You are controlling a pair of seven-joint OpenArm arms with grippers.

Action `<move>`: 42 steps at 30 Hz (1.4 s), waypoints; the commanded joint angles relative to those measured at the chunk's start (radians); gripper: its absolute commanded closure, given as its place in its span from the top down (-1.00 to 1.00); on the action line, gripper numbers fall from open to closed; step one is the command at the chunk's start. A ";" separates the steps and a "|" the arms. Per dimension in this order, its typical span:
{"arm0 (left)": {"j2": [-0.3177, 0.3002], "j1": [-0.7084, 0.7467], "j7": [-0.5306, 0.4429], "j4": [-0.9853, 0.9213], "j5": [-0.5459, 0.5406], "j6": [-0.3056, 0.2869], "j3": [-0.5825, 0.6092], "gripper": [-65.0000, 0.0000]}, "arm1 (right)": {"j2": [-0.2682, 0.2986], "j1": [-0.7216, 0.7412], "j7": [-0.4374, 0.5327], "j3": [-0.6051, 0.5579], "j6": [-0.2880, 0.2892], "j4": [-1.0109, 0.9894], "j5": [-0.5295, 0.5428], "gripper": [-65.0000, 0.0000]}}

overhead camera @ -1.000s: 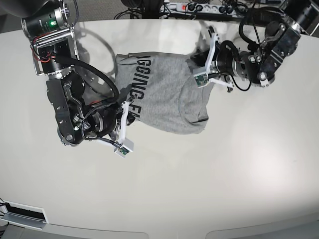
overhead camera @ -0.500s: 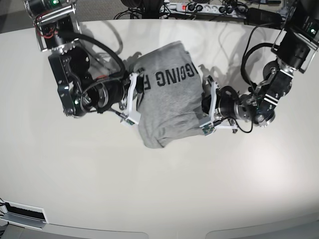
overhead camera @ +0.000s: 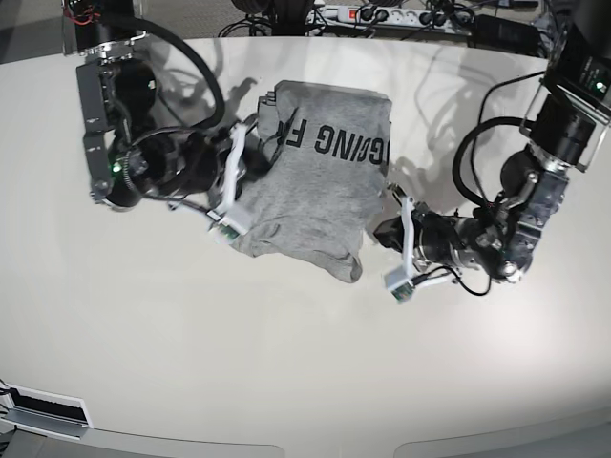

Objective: Layout the t-shirt on the table in an organized manner, then fold the t-shirt properly
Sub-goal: 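Grasp the folded bundle's sides with both grippers, then press and square the folded bundle with both grippers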

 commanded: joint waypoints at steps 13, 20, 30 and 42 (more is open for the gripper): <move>-0.038 0.164 0.269 0.063 -0.587 -0.072 -0.364 -1.00 | 0.000 -0.010 -0.217 0.264 0.007 0.026 0.707 -1.00; -0.035 0.260 0.268 0.315 -0.587 -0.072 -0.363 -1.00 | -0.003 -0.098 -0.217 0.142 0.007 0.026 0.745 -1.00; 0.043 0.360 0.154 0.396 -0.336 -0.072 -0.363 -1.00 | -0.003 -0.183 0.063 -0.077 0.007 0.026 0.165 -1.00; 0.062 0.417 -0.072 0.369 -0.031 -0.072 -0.259 -1.00 | -0.003 -0.174 0.152 -0.098 0.007 0.026 0.070 -1.00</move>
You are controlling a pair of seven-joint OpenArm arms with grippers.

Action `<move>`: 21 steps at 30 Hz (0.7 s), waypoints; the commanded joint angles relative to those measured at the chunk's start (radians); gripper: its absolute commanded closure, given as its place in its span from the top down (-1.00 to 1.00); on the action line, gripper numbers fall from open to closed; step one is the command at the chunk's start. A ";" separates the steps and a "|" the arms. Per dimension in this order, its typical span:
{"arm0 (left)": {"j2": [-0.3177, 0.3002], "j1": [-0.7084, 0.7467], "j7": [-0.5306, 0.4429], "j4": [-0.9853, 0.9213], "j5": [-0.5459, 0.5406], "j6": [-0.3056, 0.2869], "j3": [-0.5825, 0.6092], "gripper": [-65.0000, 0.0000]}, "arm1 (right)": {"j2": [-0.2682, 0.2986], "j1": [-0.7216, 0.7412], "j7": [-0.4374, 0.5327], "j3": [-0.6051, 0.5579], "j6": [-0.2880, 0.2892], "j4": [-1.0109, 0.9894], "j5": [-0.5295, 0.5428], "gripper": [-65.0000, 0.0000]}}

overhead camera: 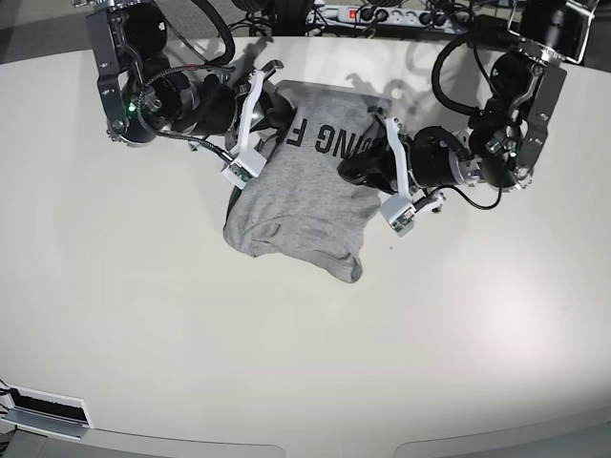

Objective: Layout the t-shirt on the table in an organized manner, then fold the t-shirt properly
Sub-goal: 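Press and square the folded bundle with both grippers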

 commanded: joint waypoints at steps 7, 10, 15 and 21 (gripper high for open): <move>-0.008 -0.004 -0.032 -0.002 0.009 -0.008 0.010 -1.00 | -0.019 0.015 0.041 0.002 0.006 0.014 0.014 -1.00; -0.008 -0.002 -0.041 -0.002 0.010 -0.008 0.011 -1.00 | -0.050 0.016 0.045 0.002 0.006 0.008 -0.042 -1.00; -0.009 0.007 -0.041 -0.003 0.066 -0.008 0.011 -1.00 | -0.060 0.008 0.049 0.002 0.006 0.007 -0.149 -1.00; -0.011 0.034 -0.049 -0.003 0.072 0.010 0.010 -1.00 | -0.058 -0.016 0.046 0.002 -0.113 0.007 -0.346 -1.00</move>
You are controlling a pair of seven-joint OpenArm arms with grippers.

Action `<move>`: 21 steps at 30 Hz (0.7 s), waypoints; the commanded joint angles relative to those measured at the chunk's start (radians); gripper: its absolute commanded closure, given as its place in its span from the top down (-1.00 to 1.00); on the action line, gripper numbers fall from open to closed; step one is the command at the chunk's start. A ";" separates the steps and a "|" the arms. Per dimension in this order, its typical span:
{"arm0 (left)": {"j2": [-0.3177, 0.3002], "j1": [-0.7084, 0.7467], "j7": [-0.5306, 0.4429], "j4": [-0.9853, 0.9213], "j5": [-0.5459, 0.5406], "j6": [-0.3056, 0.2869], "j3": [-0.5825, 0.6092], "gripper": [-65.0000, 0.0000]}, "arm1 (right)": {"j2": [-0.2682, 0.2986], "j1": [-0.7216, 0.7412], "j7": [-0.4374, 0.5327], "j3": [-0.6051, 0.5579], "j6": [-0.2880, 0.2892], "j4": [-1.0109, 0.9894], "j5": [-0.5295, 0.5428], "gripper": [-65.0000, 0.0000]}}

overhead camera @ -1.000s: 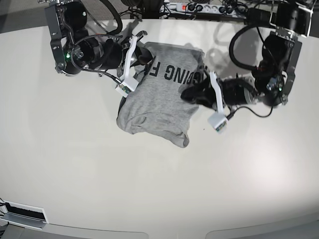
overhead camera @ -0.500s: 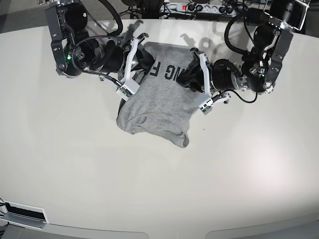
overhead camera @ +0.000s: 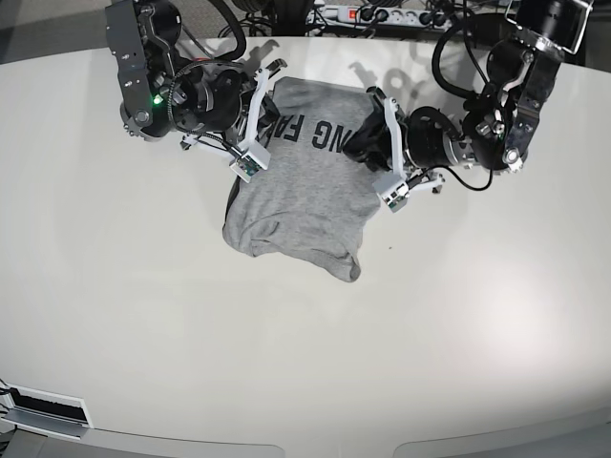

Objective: Layout the t-shirt on the table in an organized manner, then fold the t-shirt properly
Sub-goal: 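Press and square the folded bundle with both grippers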

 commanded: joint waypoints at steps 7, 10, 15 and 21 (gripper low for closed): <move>-0.008 0.008 -0.022 0.013 -0.013 -0.004 -0.006 -1.00 | 0.018 0.004 -0.099 0.002 -0.116 0.031 -0.055 -1.00; -0.008 0.007 -0.022 0.013 -0.013 -0.004 -0.006 -1.00 | 0.018 0.004 -0.150 0.002 -0.165 0.056 -0.095 -1.00; -0.008 0.006 -0.017 0.024 -0.023 -0.004 -0.006 -1.00 | 0.018 0.004 -0.170 0.004 -0.134 0.150 -0.088 -1.00; -0.014 0.011 0.108 0.154 -0.125 -0.004 -0.016 -1.00 | 0.018 0.004 -0.169 0.004 -0.101 0.323 -0.088 -1.00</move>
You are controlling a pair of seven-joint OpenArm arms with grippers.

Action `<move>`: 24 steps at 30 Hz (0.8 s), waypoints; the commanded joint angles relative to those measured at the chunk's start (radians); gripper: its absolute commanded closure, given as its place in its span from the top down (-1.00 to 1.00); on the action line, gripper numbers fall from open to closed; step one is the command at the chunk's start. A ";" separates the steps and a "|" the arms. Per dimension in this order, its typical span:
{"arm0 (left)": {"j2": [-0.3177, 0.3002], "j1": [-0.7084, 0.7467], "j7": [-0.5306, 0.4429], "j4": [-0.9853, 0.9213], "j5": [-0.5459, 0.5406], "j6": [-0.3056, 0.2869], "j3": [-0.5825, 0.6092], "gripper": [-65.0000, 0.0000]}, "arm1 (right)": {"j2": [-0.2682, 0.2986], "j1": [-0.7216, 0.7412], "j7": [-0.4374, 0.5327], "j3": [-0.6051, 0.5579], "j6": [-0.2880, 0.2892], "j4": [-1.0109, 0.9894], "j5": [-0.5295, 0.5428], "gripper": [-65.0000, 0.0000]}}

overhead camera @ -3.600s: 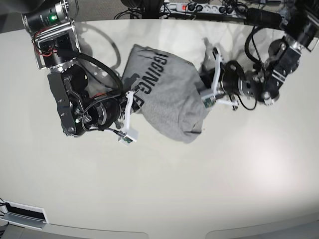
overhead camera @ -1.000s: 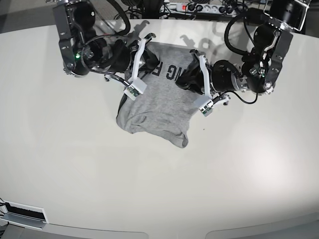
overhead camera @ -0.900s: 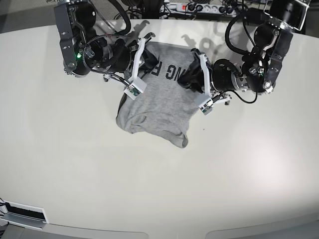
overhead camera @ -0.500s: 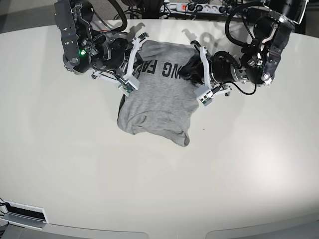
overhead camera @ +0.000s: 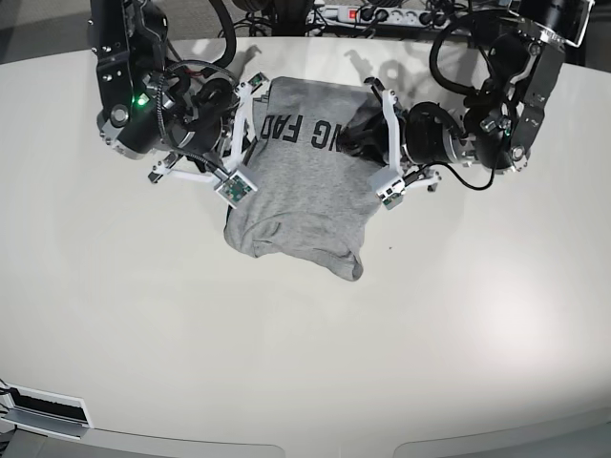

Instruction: Layout the t-shirt on the table in an organized manner, then fold the t-shirt properly

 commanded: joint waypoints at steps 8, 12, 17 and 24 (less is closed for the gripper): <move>-0.005 0.152 -0.007 0.261 -0.057 -0.012 -0.182 -1.00 | 0.001 0.009 0.011 0.069 0.023 0.082 0.035 -1.00; -0.005 0.239 0.008 0.319 -0.096 -0.014 -0.266 -1.00 | 0.002 0.009 0.011 0.154 0.071 0.082 0.162 -1.00; -0.004 0.328 0.021 0.345 -0.164 -0.008 -0.391 -1.00 | 0.031 0.009 -0.034 0.228 0.076 0.082 0.350 -1.00; 0.000 0.418 0.055 0.346 -0.269 0.022 -0.574 -1.00 | 0.060 0.003 -0.177 0.346 0.115 0.087 0.655 -1.00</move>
